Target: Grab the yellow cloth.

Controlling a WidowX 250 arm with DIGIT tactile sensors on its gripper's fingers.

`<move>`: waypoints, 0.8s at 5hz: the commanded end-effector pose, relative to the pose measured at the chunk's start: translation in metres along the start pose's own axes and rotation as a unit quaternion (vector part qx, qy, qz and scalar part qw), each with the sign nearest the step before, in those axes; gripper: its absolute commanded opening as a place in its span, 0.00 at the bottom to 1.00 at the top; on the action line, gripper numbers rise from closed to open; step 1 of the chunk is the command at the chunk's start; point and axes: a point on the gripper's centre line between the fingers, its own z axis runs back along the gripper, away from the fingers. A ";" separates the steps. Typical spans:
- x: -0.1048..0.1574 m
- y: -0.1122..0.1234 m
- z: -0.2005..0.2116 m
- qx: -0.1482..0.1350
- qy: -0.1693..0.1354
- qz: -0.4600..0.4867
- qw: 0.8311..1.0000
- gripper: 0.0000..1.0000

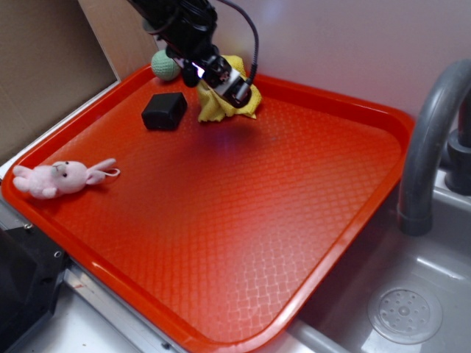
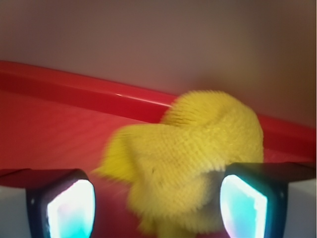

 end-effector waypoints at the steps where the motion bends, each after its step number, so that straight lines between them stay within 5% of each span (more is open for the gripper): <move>1: 0.027 0.030 -0.010 0.008 0.034 0.062 0.997 0.00; 2: 0.014 0.036 0.034 0.038 0.043 0.092 0.994 0.00; 3: -0.009 0.028 0.087 -0.011 0.085 0.068 0.994 0.00; 4: -0.047 -0.017 0.128 -0.041 0.032 -0.050 0.997 0.00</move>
